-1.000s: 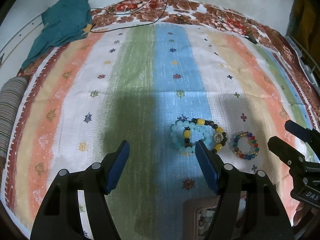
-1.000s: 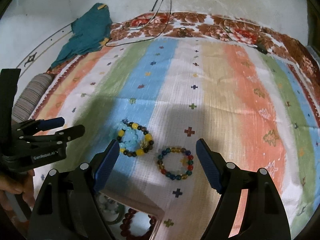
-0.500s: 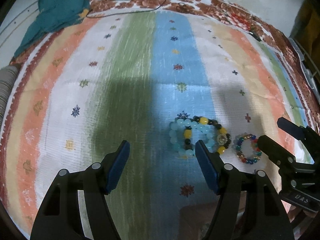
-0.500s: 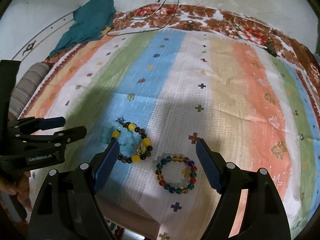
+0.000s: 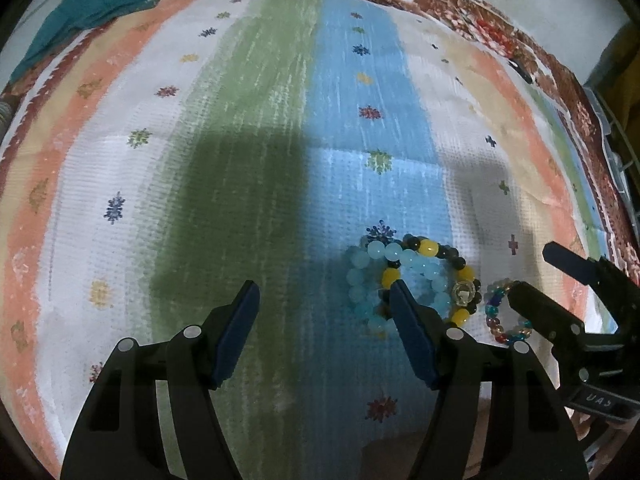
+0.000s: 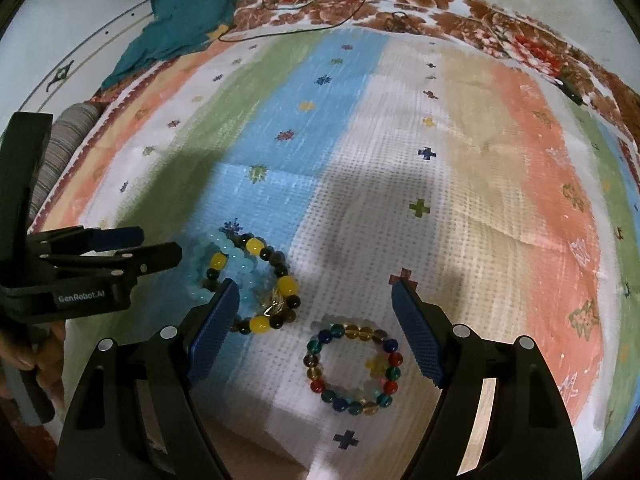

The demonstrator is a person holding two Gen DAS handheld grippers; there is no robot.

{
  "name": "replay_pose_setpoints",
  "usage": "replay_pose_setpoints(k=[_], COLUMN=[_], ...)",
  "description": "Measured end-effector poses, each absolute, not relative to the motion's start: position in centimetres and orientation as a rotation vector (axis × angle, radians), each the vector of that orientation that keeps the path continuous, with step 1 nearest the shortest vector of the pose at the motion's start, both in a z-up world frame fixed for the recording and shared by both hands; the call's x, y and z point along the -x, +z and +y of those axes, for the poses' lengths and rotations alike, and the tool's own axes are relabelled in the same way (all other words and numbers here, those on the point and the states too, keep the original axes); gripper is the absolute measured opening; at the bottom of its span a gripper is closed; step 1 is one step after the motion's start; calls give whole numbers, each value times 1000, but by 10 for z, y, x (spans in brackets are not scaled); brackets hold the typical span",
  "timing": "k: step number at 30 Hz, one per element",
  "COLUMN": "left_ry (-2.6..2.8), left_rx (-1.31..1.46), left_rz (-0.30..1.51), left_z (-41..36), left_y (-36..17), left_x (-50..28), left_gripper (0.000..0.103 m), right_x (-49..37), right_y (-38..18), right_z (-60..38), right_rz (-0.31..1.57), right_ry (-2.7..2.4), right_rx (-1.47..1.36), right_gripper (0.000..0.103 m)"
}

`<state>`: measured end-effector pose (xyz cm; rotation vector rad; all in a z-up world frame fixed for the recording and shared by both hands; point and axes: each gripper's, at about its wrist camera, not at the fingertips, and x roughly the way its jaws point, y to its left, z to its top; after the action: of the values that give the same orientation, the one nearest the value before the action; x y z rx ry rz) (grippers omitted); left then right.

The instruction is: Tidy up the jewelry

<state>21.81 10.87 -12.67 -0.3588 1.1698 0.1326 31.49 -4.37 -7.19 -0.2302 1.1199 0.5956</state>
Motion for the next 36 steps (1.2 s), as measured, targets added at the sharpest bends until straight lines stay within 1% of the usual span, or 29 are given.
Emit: replay_pose_setpoints(k=[3,7,14,15,16,18,19,20,22,24,29,30,31,32,33,35,36], left_ry=[128,121,135,138,140,143,146,151,162,169,183,184,183,181,180,179,177], left_rx=[360,368,351,340,313,280,272,278,293,304,238,222,211,209,211,215,213], left_rz=[1180,1193,1185,1186,1187,1186,1185,1183,1181,1179,1178,1177,1175,1176,1177,1181,1182], left_z=[107,108,107,106,103,102,103,105,109,111,105,103,102,102,103,105,104], left_y=[-132,-140,-142,-143,-144,-144,-145,-145,-145,-145,-146,-146,-146,-146,-146,-145,-146], left_x=[-220,-223,-226,-228,-229,-230,-230,-230,-229,-228,-226,-226,-226,-225,-224,-224,-225], left_gripper=[66,61,61,60,58,54,51,49,42,39,36,32,26,22,11,11,11], right_x=[-320,-327,-333,-334,-335,-336,-337,-338,-340,-341,-340,-340,-341,-342,-342,-343,-344], right_y=[-78,-87,-98,-99,-100,-103,-105,-106,-107,-110,-114,-114,-115,-115,-115,-115,-115], right_z=[-40,-38,-34,-32,-31,-28,-26,-26,-23,-21,-16,-16,-16,-17,-18,-20,-23], right_rz=[1157,1179,1199,1200,1201,1203,1204,1205,1204,1206,1199,1199,1197,1195,1194,1189,1188], right_ry=[635,659,688,697,699,695,693,692,687,684,670,660,647,638,634,627,619], right_rx=[238,234,234,239,244,253,253,253,260,269,322,326,328,330,331,333,324], right_gripper=[79,79,78,75,72,71,68,67,67,65,62,56,50,48,45,37,28])
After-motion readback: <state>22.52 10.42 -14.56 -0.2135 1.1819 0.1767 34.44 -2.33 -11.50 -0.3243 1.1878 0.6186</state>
